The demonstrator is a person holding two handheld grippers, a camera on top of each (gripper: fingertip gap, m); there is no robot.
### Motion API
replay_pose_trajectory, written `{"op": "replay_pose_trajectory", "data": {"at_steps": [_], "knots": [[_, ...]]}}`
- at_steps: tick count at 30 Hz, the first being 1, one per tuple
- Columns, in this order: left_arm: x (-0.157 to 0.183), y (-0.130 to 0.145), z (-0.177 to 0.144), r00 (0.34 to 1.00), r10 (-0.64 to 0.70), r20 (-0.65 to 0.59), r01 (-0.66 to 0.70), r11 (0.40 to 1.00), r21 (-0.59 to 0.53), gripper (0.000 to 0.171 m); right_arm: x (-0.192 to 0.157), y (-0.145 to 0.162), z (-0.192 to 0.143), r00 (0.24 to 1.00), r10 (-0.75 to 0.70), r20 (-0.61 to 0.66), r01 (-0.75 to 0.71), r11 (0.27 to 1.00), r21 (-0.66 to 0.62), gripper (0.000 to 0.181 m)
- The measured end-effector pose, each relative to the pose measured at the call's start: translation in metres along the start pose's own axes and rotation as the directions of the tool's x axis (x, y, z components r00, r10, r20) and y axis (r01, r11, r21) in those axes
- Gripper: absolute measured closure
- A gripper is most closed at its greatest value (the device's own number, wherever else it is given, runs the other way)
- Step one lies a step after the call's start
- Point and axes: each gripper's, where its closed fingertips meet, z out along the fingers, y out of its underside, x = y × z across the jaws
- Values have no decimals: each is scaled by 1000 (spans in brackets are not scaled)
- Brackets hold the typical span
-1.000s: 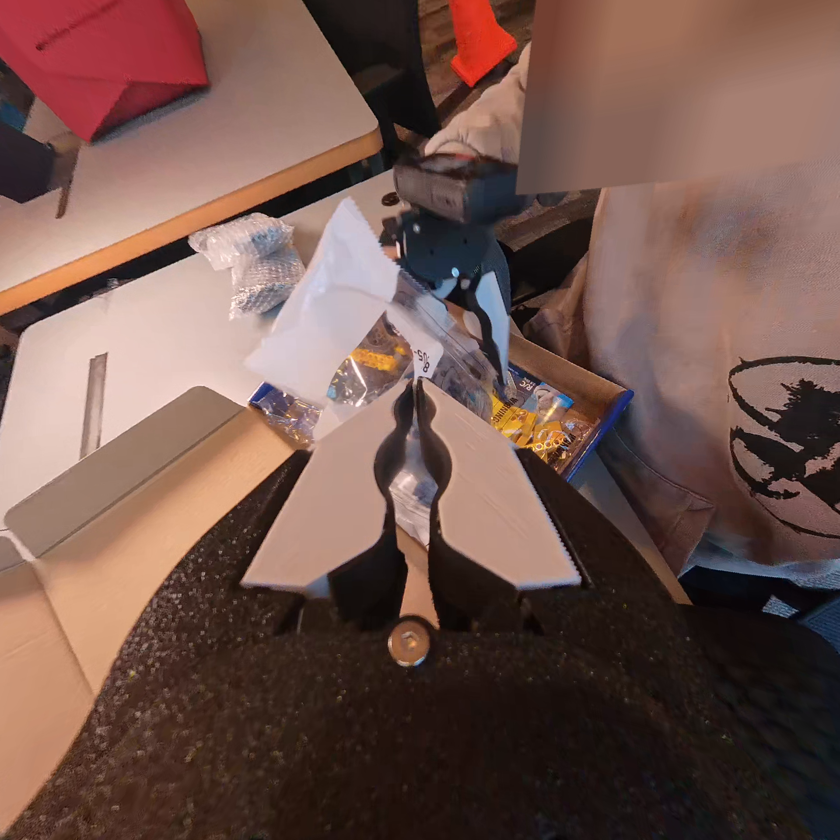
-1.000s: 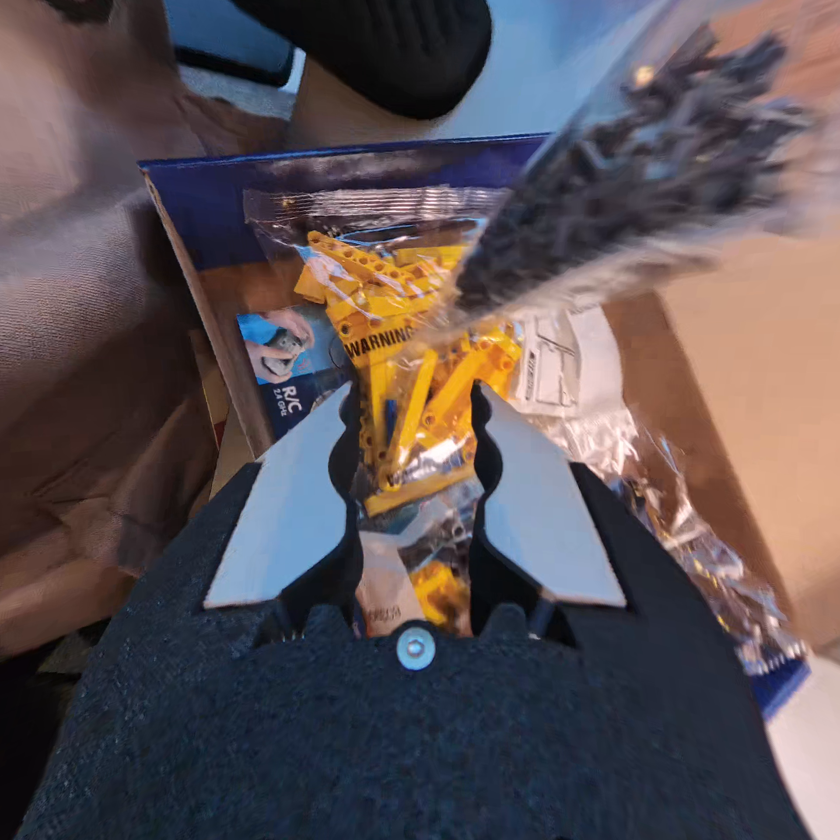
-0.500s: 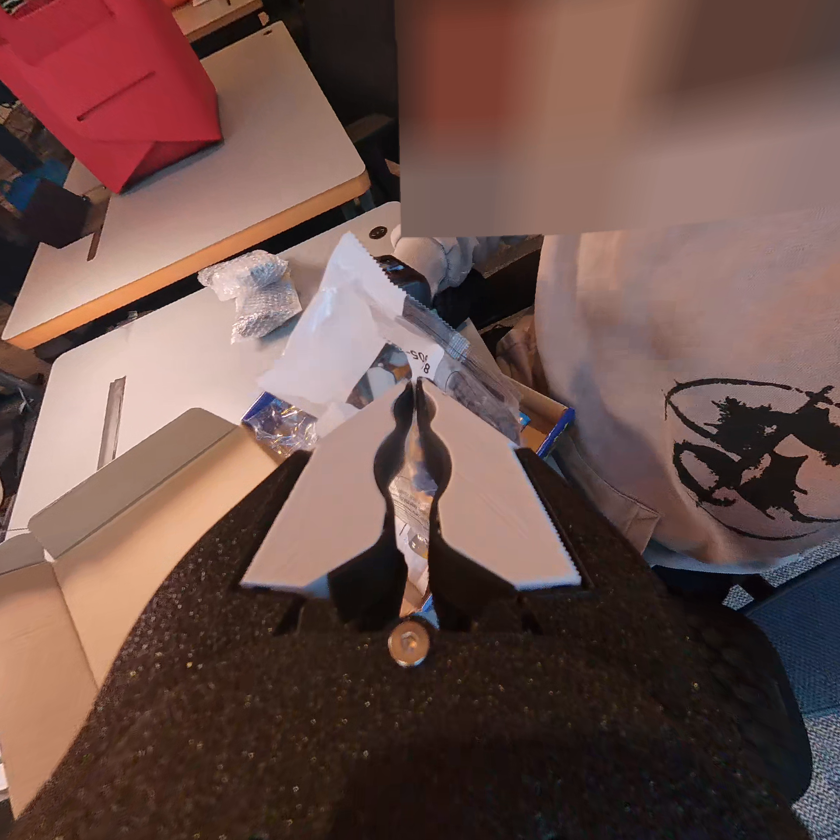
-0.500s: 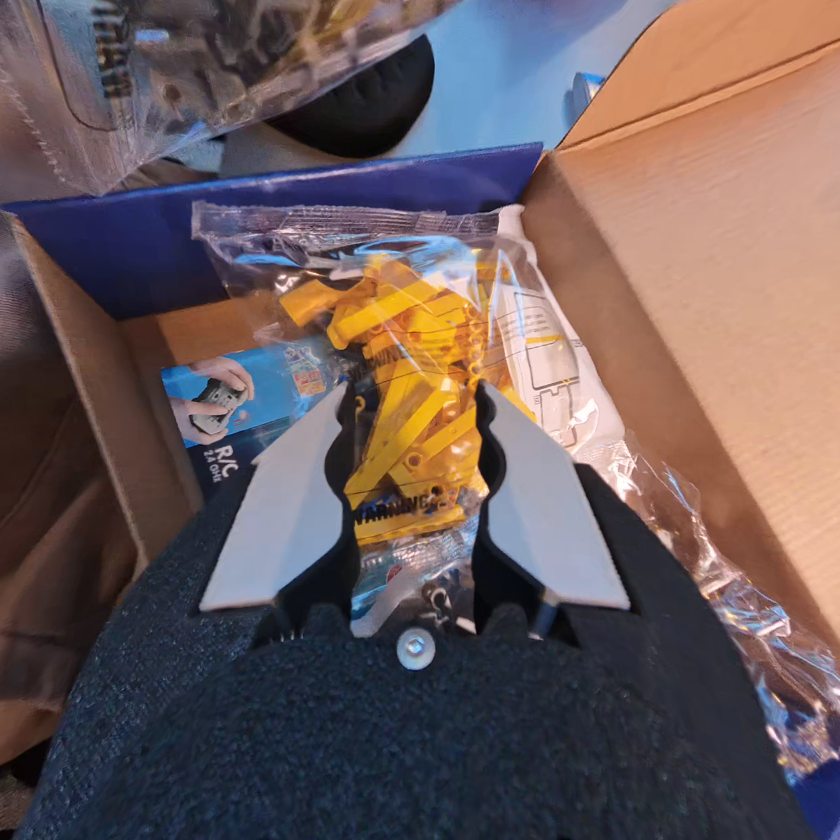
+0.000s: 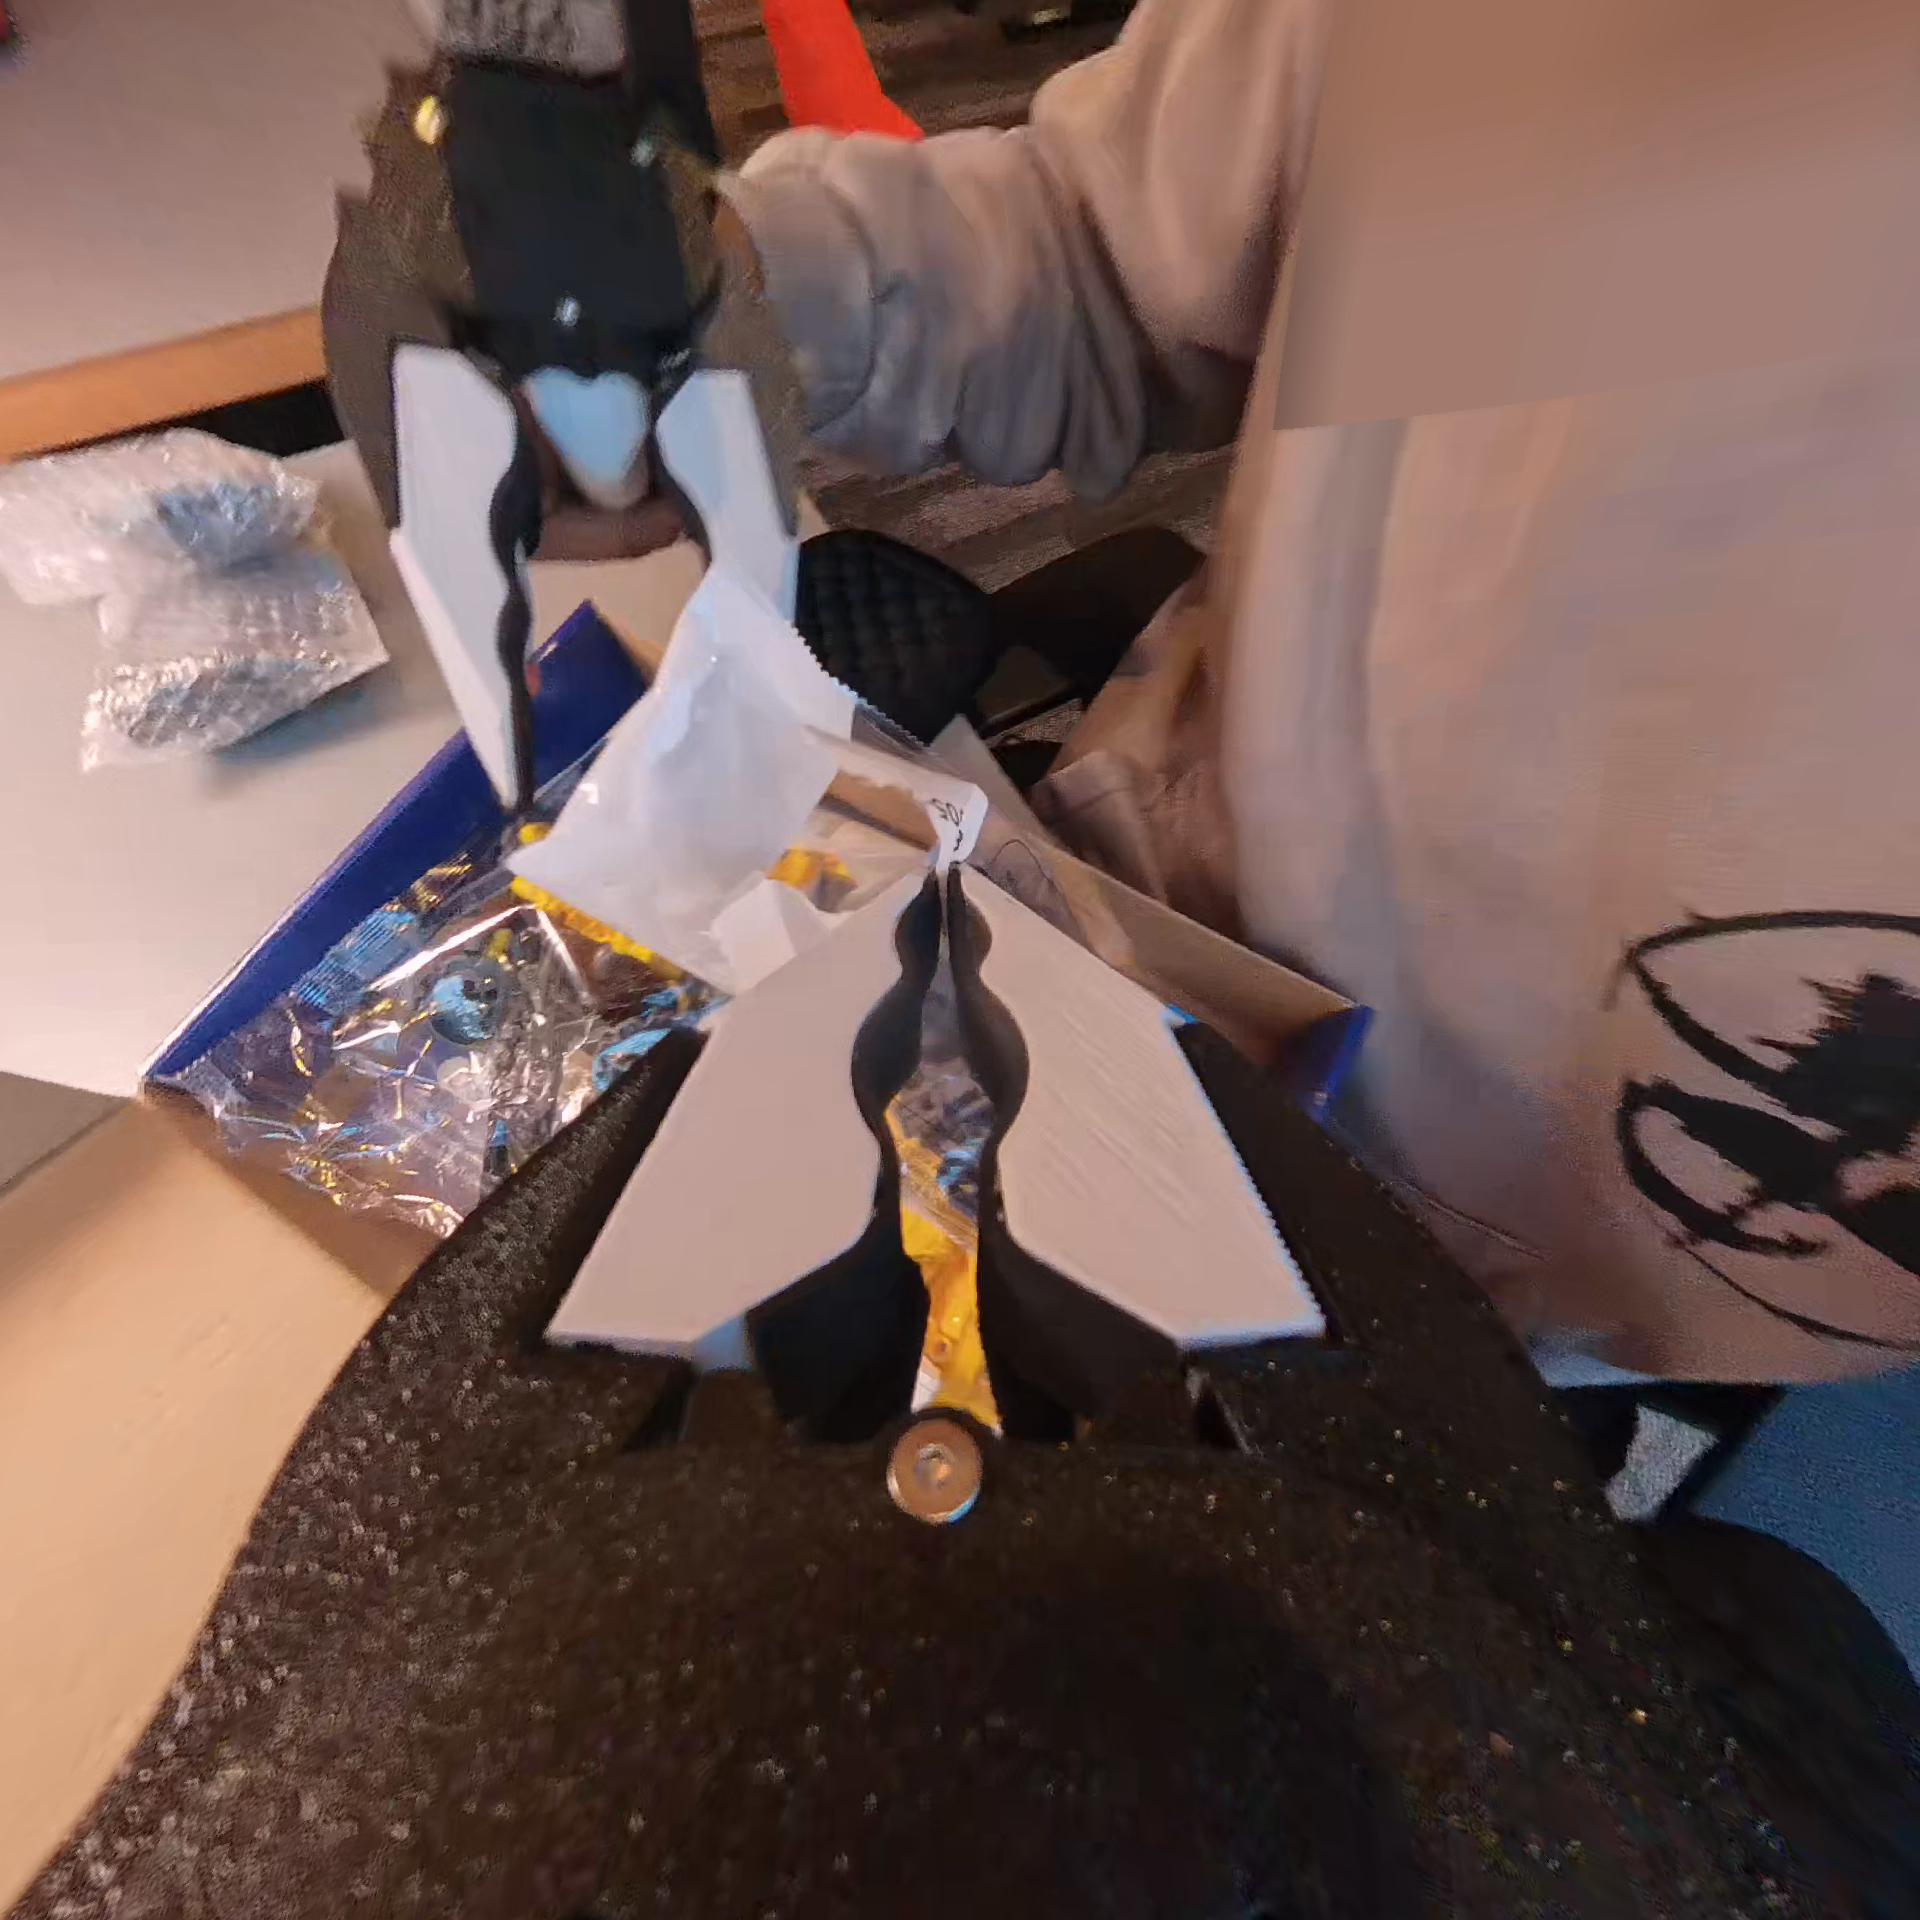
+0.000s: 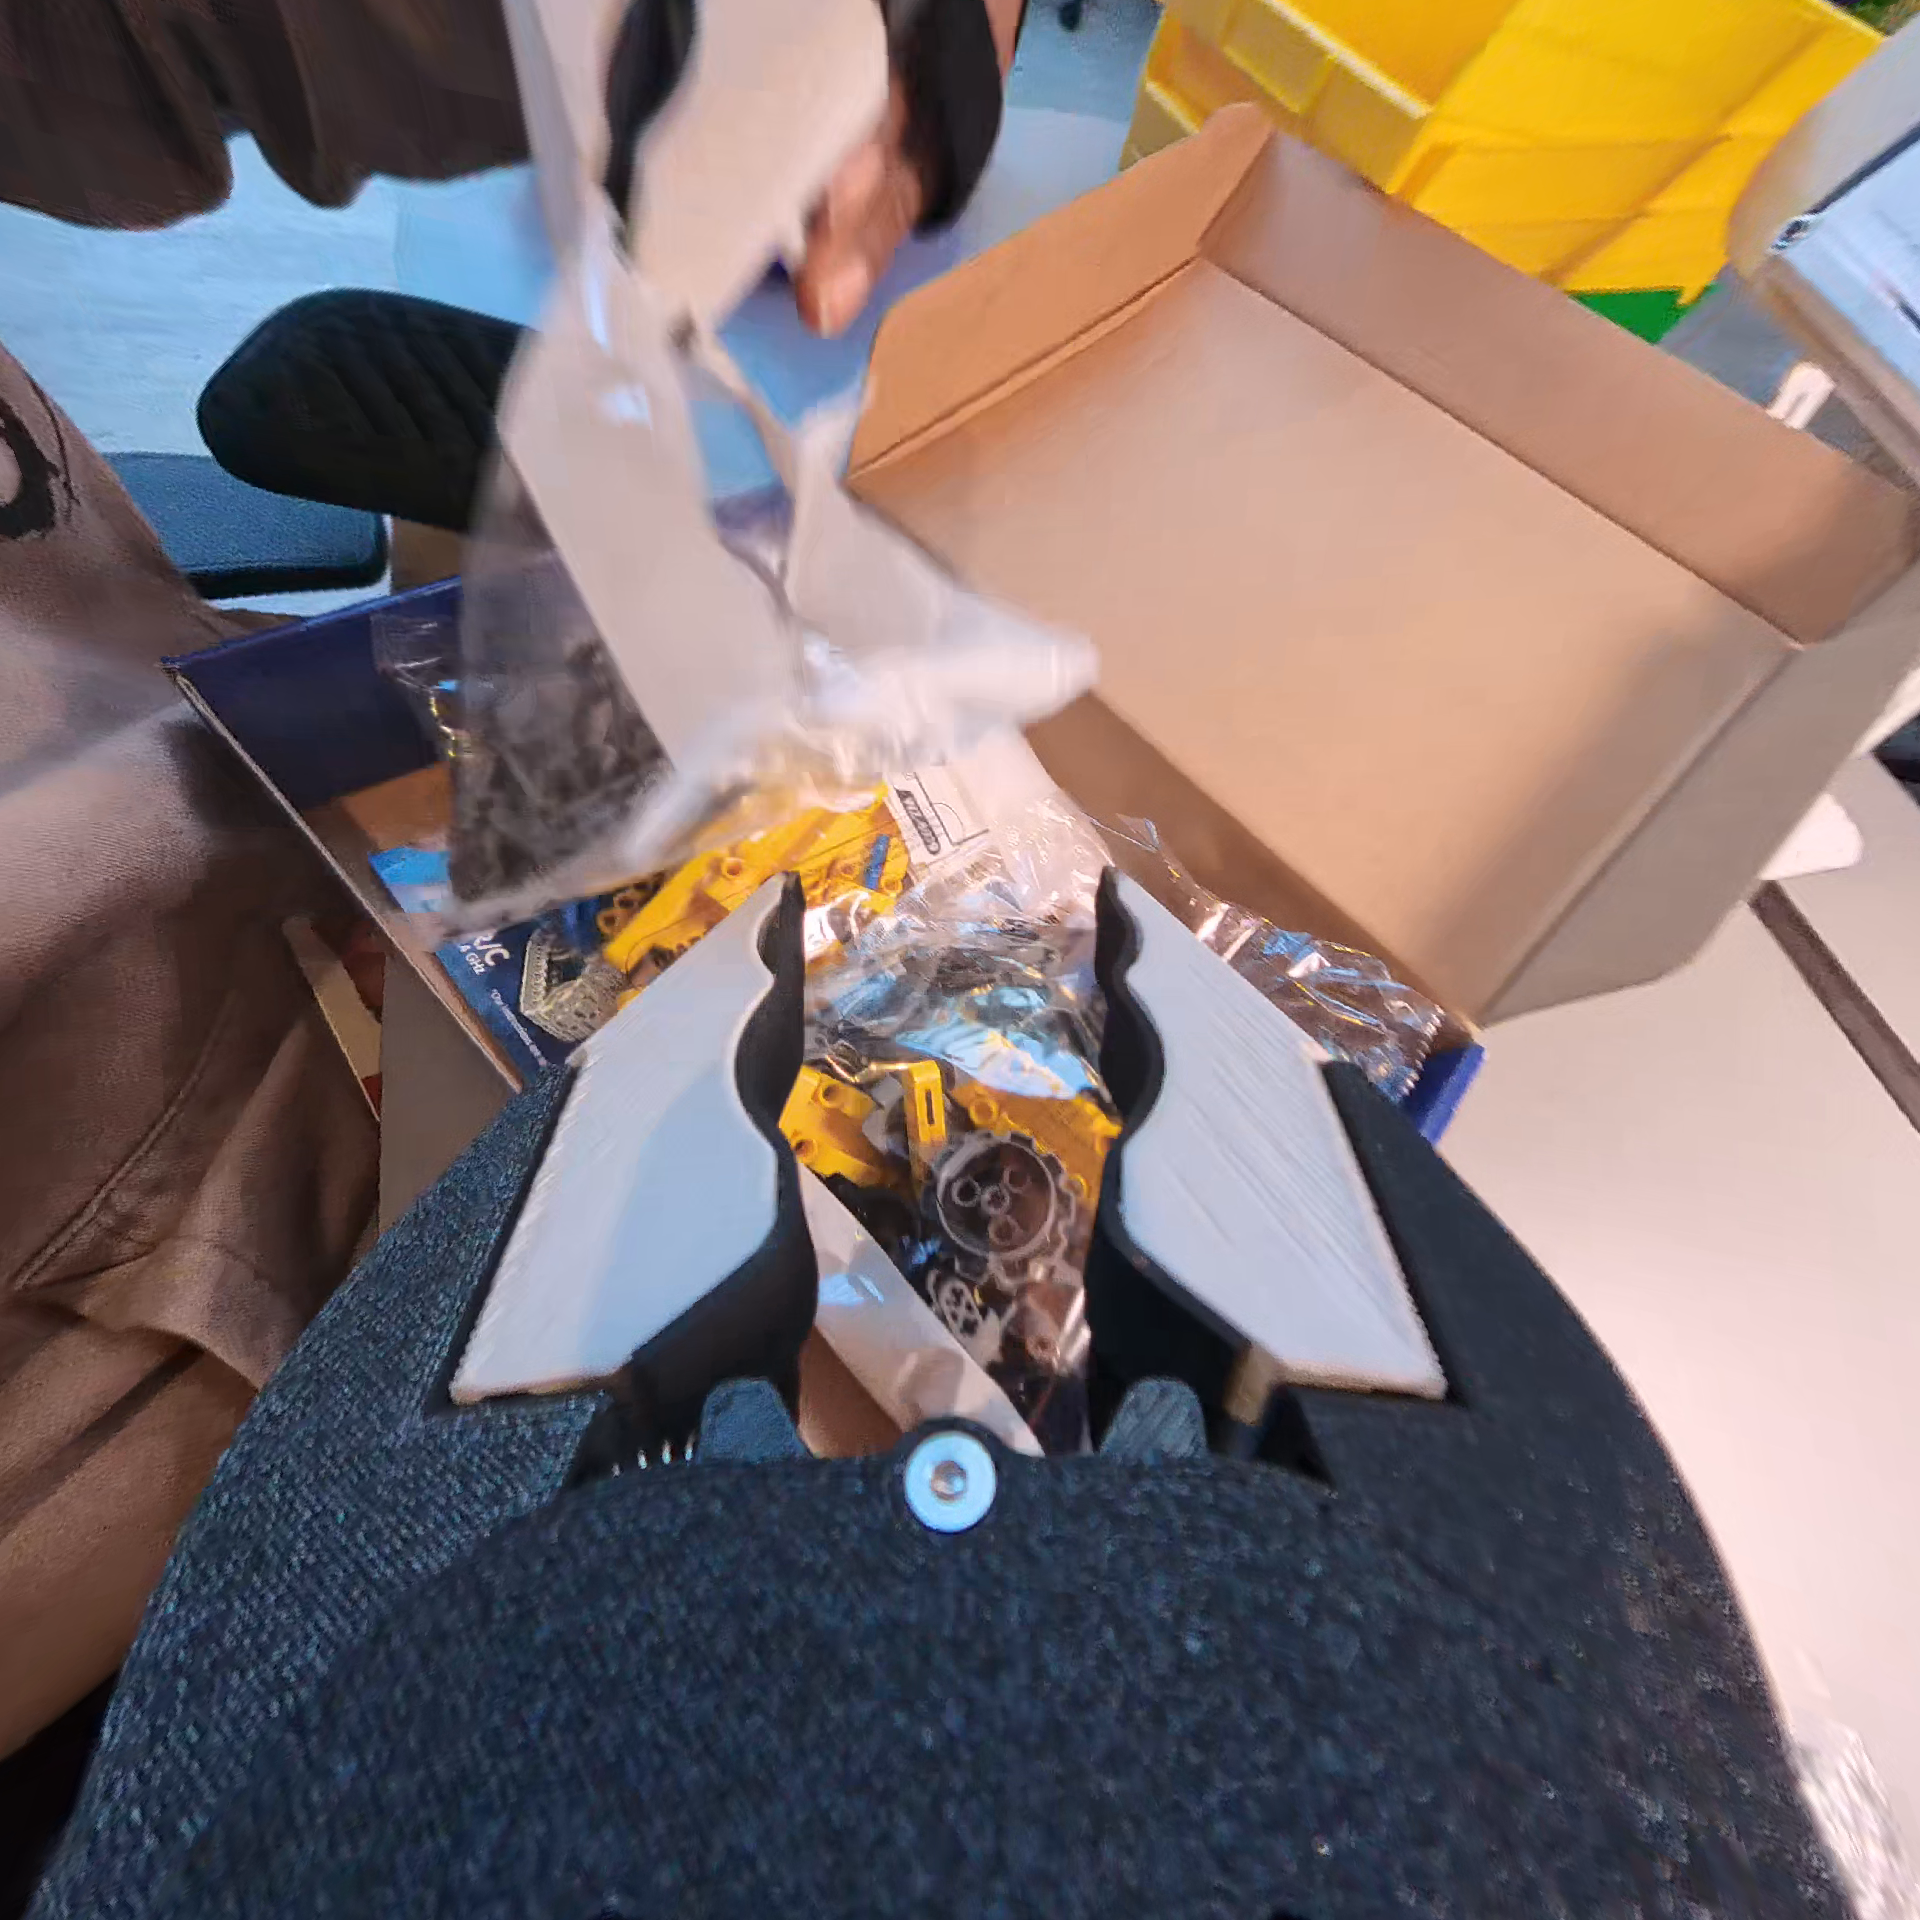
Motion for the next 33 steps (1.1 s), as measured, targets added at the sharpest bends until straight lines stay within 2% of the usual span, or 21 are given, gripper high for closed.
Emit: {"op": "replay_pose_trajectory", "data": {"at_steps": [4, 5, 6, 8, 9, 11, 13, 15, 16, 17, 19, 20, 22, 26, 28, 30, 33], "knots": [[-47, 21, 26, 991, -77, 113, 81, 996, -32, 170, 14, 11, -23, 996, -9, -85, 4, 998, -58, 127], [-57, 22, 25, 983, -82, 165, 89, 995, -36, 156, 19, 16, -28, 993, -22, -117, 12, 996, -90, 127], [-67, 20, 20, 969, -86, 230, 94, 995, -27, 146, 24, 23, -33, 988, -39, -150, 19, 991, -129, 128], [-79, 13, 1, 930, -108, 351, 113, 994, 5, 144, 33, 30, -40, 975, -88, -203, 50, 981, -185, 131], [-81, 15, -10, 904, -128, 407, 145, 989, -10, 146, 33, 27, -42, 972, -106, -210, 69, 982, -178, 134], [-71, 36, -21, 865, -155, 477, 236, 965, -114, 148, 26, 9, -41, 973, -133, -186, 113, 987, -112, 150], [-44, 61, -13, 866, -225, 446, 336, 923, -186, 151, 13, -17, -36, 971, -183, -153, 183, 983, -19, 162], [-18, 81, 12, 872, -305, 382, 403, 891, -210, 157, -11, -26, -20, 976, -216, -34, 216, 976, 0, 168], [-11, 94, 24, 873, -316, 372, 419, 876, -238, 158, -21, -18, -8, 975, -218, 27, 220, 974, -57, 169], [-12, 105, 31, 869, -302, 393, 419, 870, -258, 157, -23, 1, 5, 971, -230, 61, 237, 957, -169, 170], [-16, 111, 35, 862, -293, 413, 418, 872, -254, 158, -16, 53, 23, 953, -287, 95, 300, 859, -415, 173], [-19, 113, 32, 862, -287, 419, 419, 868, -267, 158, -23, 74, 29, 951, -268, 153, 308, 822, -479, 176], [-22, 121, 29, 870, -255, 421, 408, 852, -327, 159, -41, 82, 40, 956, -201, 215, 281, 842, -462, 181], [-22, 123, 25, 884, -332, 328, 438, 832, -341, 162, -62, 73, 40, 940, -175, 294, 302, 830, -469, 181], [-8, 121, 24, 891, -394, 225, 452, 816, -362, 165, -99, 58, 42, 893, -106, 438, 293, 874, -387, 181], [12, 124, 28, 903, -409, 128, 424, 807, -411, 164, -115, 64, 48, 865, -108, 489, 334, 853, -402, 181], [16, 126, 37, 898, -421, 127, 436, 814, -384, 165, -118, 70, 48, 848, -79, 524, 340, 840, -423, 179]]}}
